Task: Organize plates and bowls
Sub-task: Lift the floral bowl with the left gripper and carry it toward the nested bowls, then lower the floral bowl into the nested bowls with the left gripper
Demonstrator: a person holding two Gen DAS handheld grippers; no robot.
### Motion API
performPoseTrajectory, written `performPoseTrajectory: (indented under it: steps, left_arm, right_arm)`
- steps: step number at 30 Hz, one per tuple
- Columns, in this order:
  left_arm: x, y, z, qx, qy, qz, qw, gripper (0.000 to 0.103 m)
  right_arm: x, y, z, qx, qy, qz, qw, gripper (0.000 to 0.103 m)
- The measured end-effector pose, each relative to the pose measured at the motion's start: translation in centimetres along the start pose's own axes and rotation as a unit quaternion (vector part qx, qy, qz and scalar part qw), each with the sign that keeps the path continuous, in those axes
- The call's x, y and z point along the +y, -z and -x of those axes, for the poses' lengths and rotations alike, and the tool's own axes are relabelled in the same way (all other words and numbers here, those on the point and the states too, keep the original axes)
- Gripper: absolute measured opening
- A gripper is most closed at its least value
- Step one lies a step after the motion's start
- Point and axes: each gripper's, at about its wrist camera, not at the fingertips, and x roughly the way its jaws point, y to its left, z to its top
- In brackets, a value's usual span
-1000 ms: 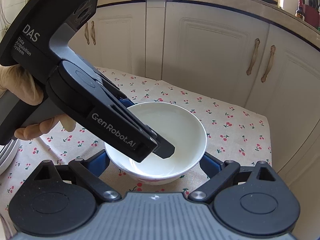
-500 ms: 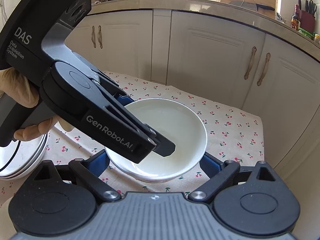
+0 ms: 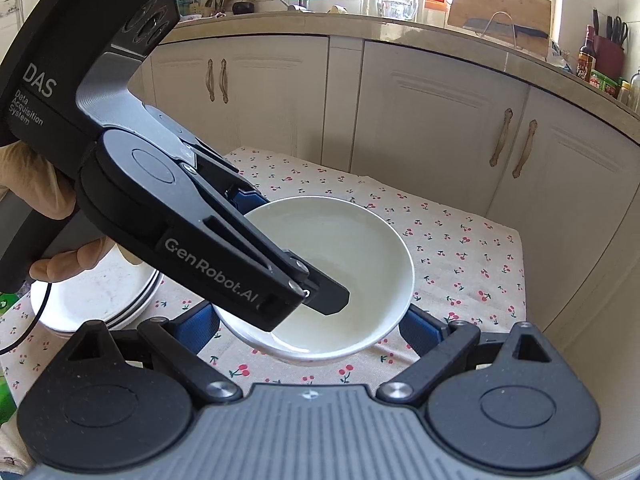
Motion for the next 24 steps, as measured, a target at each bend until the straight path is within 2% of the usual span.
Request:
performPoseTrajectory:
  steps: [10, 24]
  left_arm:
    - [-1.3, 2.2, 3.0, -0.008, -0.002, 0.000, 1.0000, 0.061]
    - [-2.7, 4.7, 5.3, -0.012, -0.008, -0.001, 0.9999, 0.062]
  right_arm:
    - [3.4, 0.9, 3.1, -0.009, -0.002, 0.010, 1.000, 0.098]
    - [6.1, 2.2, 5.0, -0.011, -0.006, 0.017, 1.000, 0.098]
